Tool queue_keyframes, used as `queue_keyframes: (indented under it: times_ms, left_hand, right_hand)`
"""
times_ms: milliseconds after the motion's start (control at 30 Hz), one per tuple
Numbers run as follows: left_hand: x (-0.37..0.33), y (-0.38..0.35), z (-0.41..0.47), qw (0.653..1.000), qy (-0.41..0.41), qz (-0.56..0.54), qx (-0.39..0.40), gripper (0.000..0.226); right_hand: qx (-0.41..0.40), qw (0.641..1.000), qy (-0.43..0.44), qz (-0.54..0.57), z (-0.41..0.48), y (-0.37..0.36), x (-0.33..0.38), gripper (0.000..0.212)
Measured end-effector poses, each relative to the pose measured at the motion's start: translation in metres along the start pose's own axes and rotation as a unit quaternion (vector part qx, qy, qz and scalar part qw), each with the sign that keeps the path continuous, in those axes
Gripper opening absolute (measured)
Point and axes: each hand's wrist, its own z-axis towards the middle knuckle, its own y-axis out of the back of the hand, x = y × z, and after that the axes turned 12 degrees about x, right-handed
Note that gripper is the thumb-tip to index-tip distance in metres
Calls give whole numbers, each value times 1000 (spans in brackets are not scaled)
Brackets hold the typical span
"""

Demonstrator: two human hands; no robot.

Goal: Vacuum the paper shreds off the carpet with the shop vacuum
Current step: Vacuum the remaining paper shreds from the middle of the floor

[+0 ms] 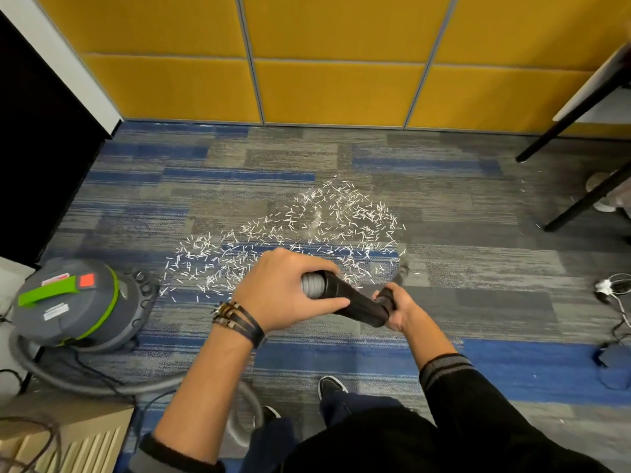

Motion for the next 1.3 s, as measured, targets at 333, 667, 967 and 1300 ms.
queue_keyframes:
  times_ms: [333,667,967,1300]
  left_hand:
    - [-18,3,1,998,-2,-56,0,50]
    - [-35,7,-21,998,20,-46,-36,47]
    - [-56,19,-30,996,20,-84,-32,42]
    - [-69,-46,14,997,37,-73,12,48]
  right_hand:
    - [44,997,-25,59,-10,25,-2,23]
    - [57,996,-59,38,-14,13,-8,21]
    - [68,995,-50,45,-45,25,-12,20]
    - [4,1000,-7,-2,-29,80,43,22]
